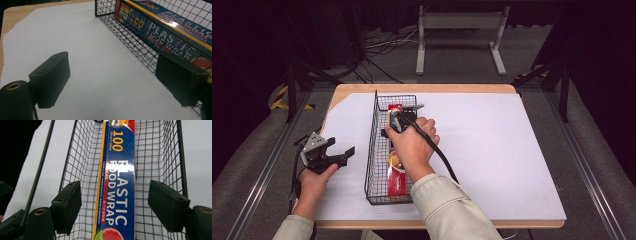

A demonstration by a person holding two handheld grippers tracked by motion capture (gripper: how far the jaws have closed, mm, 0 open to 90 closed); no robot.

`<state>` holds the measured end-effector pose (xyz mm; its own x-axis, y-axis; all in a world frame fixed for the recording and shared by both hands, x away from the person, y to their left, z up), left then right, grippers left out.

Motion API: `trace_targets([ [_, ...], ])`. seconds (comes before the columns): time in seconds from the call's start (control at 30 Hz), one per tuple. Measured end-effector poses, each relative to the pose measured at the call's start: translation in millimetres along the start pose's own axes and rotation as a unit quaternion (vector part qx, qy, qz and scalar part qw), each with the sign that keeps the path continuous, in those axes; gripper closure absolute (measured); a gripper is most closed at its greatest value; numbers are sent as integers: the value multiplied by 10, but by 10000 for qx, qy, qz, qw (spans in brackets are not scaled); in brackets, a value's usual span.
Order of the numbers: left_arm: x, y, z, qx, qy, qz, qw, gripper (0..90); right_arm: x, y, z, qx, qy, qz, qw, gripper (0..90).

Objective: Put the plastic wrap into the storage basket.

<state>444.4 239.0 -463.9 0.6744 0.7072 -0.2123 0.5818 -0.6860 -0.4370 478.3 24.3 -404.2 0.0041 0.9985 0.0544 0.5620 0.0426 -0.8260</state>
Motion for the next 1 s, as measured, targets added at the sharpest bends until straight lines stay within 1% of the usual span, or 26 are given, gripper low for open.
trace_targets([
  [0.27, 7, -9, 0, 0, -9, -12, 10000, 132, -93, -174, -70, -123, -19, -190, 9997, 260],
  [0.33, 8, -10, 2, 11, 1, -11, 10000, 132, -129, -208, -79, -150, -61, -181, 9997, 259],
  [0.47, 0, -8, -2, 12, 9, 1, 10000, 133, -182, -296, -106, -170, -28, -266, 9995, 259],
  [0.6, -11, -4, 0, 41, 28, -2, 10000, 132, -249, -397, -132, -241, -69, -360, 9990, 255],
  [0.7, -8, -8, 1, 40, 21, -10, 10000, 132, -314, -454, -141, -308, -209, -376, 9986, 246],
  [0.73, -5, -9, 1, 29, 13, -10, 10000, 133, -346, -474, -148, -363, -277, -343, 9984, 246],
  [0.8, 4, -10, 4, 27, 18, -23, 10000, 132, -408, -517, -165, -502, -447, -348, 9971, 242],
  [0.9, 4, -9, 13, 48, 17, -30, 10000, 132, -518, -571, -168, -615, -630, -302, 9957, 234],
  [0.93, 4, -10, 12, 46, 14, -30, 10000, 132, -559, -587, -165, -654, -699, -336, 9948, 233],
  [1.0, 7, -10, 12, 39, 15, -32, 10000, 133, -629, -609, -167, -726, -730, -337, 9941, 228],
])
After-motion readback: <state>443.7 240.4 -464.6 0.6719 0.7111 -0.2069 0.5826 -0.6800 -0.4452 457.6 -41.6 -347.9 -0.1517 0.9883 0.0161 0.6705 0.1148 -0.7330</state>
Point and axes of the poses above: each handheld gripper's, and its own axes: y roughly forward along the jaws, z roughly out of its underside, x roughly to its left, the point moved 7 cm from there along y, roughly forward along the jaws, and after that the axes turned 15 degrees about z, right-handed, at the moved point
